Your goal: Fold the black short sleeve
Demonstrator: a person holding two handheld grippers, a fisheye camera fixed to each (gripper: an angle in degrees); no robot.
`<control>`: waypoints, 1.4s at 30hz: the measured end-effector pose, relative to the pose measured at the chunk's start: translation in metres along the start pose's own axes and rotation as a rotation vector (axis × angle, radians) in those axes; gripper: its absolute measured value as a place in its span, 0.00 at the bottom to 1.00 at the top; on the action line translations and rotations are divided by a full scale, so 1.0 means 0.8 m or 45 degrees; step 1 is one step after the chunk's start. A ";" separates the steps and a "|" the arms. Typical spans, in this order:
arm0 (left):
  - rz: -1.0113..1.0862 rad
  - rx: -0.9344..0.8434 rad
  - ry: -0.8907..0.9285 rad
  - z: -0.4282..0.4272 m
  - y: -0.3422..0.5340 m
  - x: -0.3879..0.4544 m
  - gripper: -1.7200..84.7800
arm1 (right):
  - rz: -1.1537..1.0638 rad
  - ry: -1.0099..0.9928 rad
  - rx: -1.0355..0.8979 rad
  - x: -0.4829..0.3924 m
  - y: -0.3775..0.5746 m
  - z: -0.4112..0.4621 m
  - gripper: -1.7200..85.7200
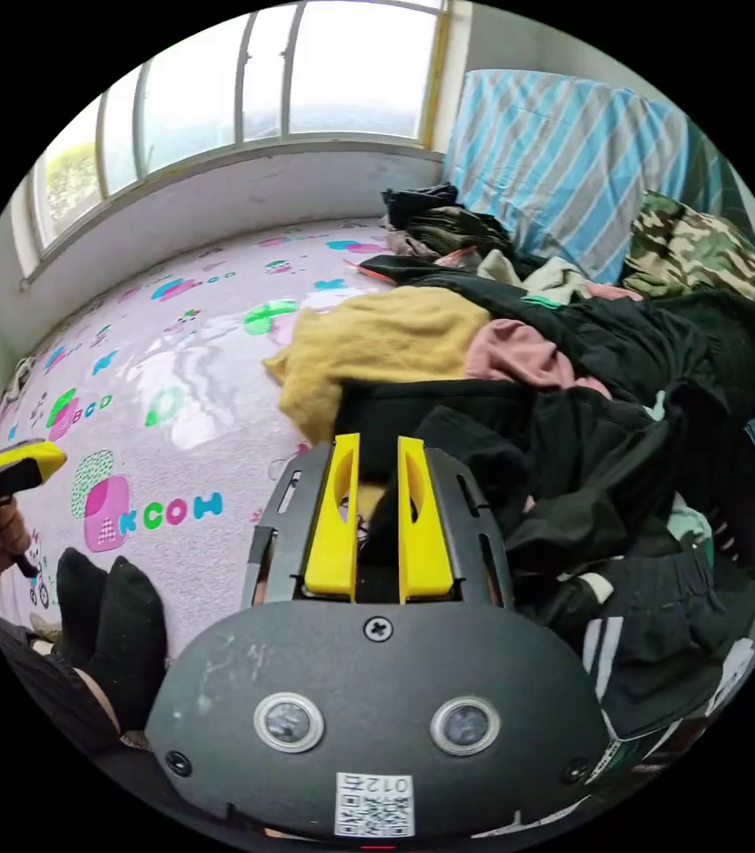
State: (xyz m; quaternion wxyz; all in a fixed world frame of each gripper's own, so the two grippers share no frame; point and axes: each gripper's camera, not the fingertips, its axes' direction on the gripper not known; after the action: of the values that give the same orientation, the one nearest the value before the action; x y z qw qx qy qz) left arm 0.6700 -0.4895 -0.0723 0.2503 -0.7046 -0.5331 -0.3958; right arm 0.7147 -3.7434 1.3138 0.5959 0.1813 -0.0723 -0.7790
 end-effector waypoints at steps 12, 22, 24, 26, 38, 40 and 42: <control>0.037 -0.057 0.086 0.045 -0.114 0.001 0.03 | 0.211 0.471 0.109 -0.033 0.047 -0.098 0.13; 0.126 -0.149 0.119 0.059 -0.170 0.023 0.05 | -0.318 0.619 -0.621 -0.197 0.145 -0.051 0.12; 0.108 -0.150 0.120 0.055 -0.171 0.018 0.05 | -0.317 0.491 -0.561 -0.234 0.163 -0.086 0.09; 0.085 -0.157 0.119 0.052 -0.171 0.013 0.05 | -0.264 0.311 -0.484 -0.280 0.197 -0.134 0.08; -0.007 -0.114 0.119 0.008 -0.164 0.001 0.07 | 0.058 -0.733 -0.148 -0.500 0.457 -0.322 0.01; -0.023 -0.113 0.109 0.003 -0.158 0.000 0.07 | -0.055 -0.930 -0.222 -0.568 0.507 -0.324 0.01; -0.048 -0.120 0.106 -0.002 -0.150 0.000 0.07 | -0.216 -0.933 -0.322 -0.646 0.560 -0.321 0.01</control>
State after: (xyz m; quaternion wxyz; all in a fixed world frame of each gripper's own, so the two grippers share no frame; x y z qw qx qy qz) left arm 0.5558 -0.4541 -0.0800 0.2311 -0.6884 -0.5163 -0.4541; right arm 1.3292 -3.3483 1.3250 0.4817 -0.1782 -0.1685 -0.8413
